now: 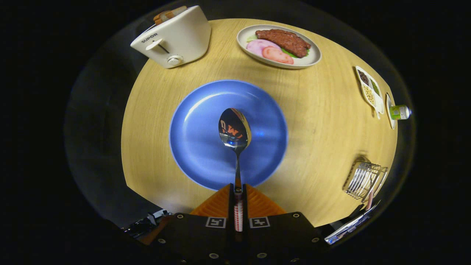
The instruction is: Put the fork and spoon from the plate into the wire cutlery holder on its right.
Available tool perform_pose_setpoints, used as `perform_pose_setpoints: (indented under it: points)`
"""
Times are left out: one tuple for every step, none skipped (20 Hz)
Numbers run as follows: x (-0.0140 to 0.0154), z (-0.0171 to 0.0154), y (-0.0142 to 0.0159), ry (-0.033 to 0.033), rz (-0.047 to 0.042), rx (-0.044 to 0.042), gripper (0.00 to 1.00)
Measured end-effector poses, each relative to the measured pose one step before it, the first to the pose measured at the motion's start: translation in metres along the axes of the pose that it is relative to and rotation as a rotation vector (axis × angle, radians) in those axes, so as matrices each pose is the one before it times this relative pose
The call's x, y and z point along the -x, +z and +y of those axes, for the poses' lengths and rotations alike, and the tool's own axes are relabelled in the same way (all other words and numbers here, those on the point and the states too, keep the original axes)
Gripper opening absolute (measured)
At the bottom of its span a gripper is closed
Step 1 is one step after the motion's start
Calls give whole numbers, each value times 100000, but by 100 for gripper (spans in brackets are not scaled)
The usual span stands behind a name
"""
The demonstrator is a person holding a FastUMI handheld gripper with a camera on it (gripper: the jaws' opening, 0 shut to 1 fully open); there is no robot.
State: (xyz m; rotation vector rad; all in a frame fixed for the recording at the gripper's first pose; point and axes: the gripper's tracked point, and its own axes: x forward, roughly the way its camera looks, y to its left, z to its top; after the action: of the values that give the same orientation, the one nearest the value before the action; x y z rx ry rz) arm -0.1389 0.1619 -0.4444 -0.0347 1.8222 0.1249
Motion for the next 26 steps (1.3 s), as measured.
perform_pose_setpoints:
  points:
    - [495, -1463, -278, -1513, -737, -451, 9]
    - [552, -1399, -422, -1323, -475, -295, 9]
    - [544, -1552, -388, -1352, -478, -406, 9]
    - [606, -1506, -493, -1381, -403, -376, 9]
    - [608, -1540, -450, -1323, -214, -314, 8]
    - [585, -1661, -404, -1428, -168, -775, 9]
    - [494, -1544, -478, -1180, 42, -910, 9]
    - [453, -1626, -435, -1336, 231, -1143, 9]
    - [458, -1622, -480, -1307, 326, -947, 8]
    - [341, -1588, -485, -1503, 543, -920, 9]
    - [221, -1562, -417, -1236, 833, -711, 9]
    - [236, -1378, -409, -1028, 1096, -922, 9]
    - [145, -1368, -522, -568, 1604, -441, 9]
    - [140, -1318, -298, -689, 1091, -786, 9]
    - [35, -1256, -351, -1014, 1288, -316, 8]
    - [96, -1144, -309, -983, 1060, 152, 9]
    - [-11, -992, -344, -590, 1329, 943, 9]
    - [-35, -690, -511, -307, 1893, 1312, 9]
    - [-32, -387, -544, 38, 1978, 1318, 9]
    - [-184, -233, -517, 259, 2215, 1464, 9]
    - [-157, -216, -421, 488, 2320, 1572, 9]
    - [-214, -157, -410, 321, 2349, 1325, 9]
    - [-194, -128, -281, 85, 2415, 1203, 9]
    - [-364, 5, -87, 124, 2089, 1539, 8]
    - [-238, -157, -77, -430, 2013, 1848, 8]
    - [-29, -262, 236, -1061, 1823, 1846, 8]
